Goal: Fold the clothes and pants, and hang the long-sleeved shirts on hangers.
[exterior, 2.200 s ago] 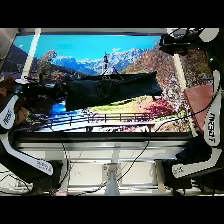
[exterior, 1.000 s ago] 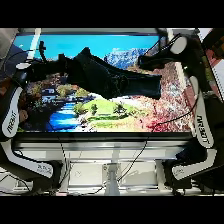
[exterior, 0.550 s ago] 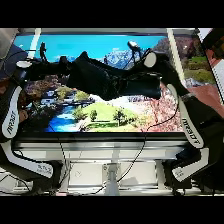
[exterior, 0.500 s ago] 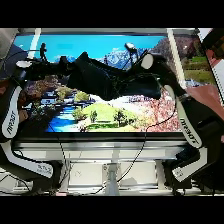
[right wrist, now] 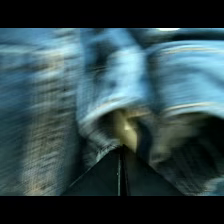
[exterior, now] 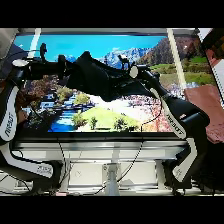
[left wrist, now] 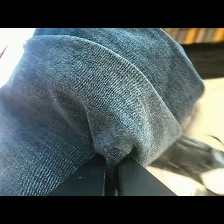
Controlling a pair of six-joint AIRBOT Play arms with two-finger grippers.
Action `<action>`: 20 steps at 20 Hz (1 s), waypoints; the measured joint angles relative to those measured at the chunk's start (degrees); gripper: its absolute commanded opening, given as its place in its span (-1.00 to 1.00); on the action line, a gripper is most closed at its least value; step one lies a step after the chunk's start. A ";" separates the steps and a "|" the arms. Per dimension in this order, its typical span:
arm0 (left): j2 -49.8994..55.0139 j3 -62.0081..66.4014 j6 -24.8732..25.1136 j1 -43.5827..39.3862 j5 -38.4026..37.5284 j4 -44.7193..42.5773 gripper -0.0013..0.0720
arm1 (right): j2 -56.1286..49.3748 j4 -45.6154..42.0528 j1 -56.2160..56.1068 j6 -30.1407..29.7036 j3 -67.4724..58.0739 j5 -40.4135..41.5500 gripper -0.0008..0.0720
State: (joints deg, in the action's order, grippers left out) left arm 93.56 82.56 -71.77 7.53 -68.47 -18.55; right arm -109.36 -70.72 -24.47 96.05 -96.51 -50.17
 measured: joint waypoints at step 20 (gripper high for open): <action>-2.01 -0.09 0.17 -18.25 26.47 11.34 -0.80 | -3.65 -1.16 5.66 9.97 -7.82 0.35 -0.92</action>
State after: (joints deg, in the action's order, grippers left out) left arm 91.55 82.48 -71.59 -10.72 -42.00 -7.20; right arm -113.01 -71.88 -18.81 106.02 -104.33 -49.82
